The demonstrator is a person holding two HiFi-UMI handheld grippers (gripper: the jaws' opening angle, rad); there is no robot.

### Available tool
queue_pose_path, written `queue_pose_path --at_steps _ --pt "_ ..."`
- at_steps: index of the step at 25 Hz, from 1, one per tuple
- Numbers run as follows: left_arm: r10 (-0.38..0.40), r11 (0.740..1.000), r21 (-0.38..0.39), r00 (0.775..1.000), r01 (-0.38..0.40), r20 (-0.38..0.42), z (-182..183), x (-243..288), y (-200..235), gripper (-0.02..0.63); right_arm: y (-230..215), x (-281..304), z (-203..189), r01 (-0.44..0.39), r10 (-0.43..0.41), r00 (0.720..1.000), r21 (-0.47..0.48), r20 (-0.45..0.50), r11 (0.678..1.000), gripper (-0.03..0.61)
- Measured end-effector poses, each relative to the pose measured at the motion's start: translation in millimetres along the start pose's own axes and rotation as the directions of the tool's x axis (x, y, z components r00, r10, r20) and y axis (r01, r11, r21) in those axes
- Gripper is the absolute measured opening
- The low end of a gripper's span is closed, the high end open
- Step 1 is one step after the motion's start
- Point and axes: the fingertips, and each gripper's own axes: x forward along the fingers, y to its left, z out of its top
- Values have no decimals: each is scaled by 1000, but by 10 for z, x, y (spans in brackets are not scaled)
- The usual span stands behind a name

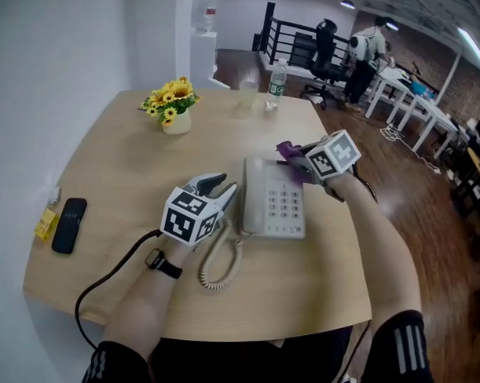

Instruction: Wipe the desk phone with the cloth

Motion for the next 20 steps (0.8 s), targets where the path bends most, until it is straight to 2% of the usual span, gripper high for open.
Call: queue_pose_path --at_steps 3,5,8,10,15,20 --pt "0 1000 -4 1000 0 0 -2 -3 4 112 -243 -137 -157 76 -75 997 44 -23 996 87" --pt "-1 1000 -6 1000 1 1 -1 -2 7 112 -375 -230 -193 109 -110 994 102 4 989 87" --pt "1 1000 -3 1000 -1 0 2 -3 7 112 -367 -257 -184 47 -70 993 226 94 973 87" --pt "2 1000 -3 1000 -2 0 2 -10 4 112 -254 -191 -235 8 -37 993 254 111 967 87" --pt "-2 1000 -5 1000 2 2 11 2 2 112 -50 -251 -393 -41 -23 982 331 185 943 87" --pt "1 1000 4 1000 -1 -1 15 -4 1 112 350 -421 -590 -66 10 982 294 188 953 87"
